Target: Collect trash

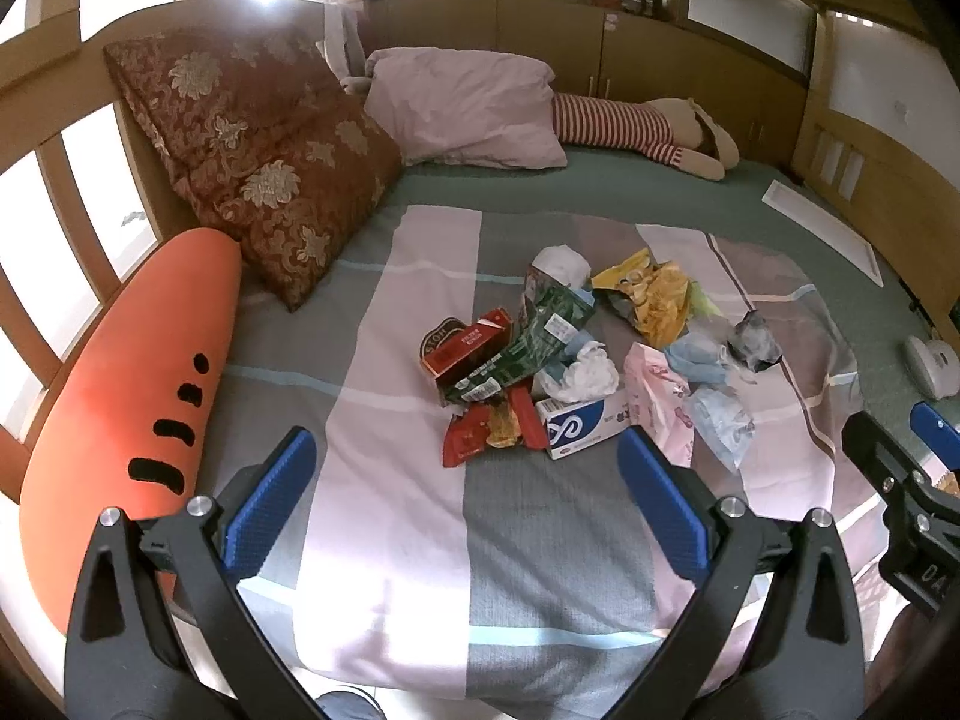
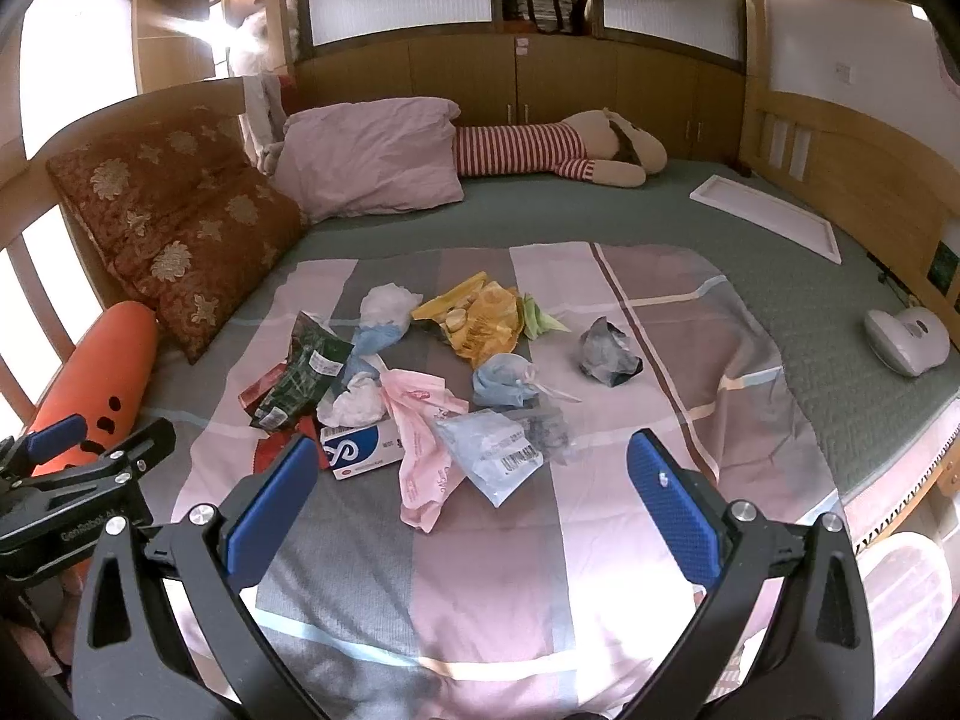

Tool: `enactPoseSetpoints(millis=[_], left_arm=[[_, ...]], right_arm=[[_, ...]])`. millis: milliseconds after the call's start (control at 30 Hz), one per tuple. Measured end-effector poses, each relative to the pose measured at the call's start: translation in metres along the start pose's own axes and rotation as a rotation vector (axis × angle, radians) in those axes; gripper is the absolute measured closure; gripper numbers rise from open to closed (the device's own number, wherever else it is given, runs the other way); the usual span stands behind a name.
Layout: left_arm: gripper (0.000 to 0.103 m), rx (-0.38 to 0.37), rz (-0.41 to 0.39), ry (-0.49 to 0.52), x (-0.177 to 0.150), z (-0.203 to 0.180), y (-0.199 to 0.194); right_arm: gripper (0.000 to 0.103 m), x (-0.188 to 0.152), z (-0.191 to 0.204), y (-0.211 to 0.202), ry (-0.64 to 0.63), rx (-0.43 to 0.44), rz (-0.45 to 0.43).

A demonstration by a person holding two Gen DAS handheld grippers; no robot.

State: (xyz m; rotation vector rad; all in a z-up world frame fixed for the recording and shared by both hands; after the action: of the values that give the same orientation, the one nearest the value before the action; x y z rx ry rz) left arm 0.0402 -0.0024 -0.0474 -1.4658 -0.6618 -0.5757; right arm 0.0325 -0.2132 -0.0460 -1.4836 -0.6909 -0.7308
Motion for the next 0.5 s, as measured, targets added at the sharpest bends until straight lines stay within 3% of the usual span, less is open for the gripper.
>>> enactPoseSetpoints(millis=[500], left_arm=[[0.003,0.0,-0.001,0.0,0.0009,0.0002,-0.0002]], right_arm=[[0.002,0.0002,-0.0008,-0.0004,0.0,0.002,0.0]])
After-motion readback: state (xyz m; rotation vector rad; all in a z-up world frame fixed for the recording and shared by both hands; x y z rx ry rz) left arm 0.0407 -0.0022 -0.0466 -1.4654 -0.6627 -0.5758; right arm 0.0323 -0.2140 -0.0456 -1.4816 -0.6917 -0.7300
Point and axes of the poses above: each gripper's, at about its wrist camera, not at the fingertips, and y roughly the way its jaws point, z to its left, x to its top, the point moved 6 cm from there along y, roughly the way its jaws point, and after that the axes turned 1 degree about -y, right-handed, at the moved point
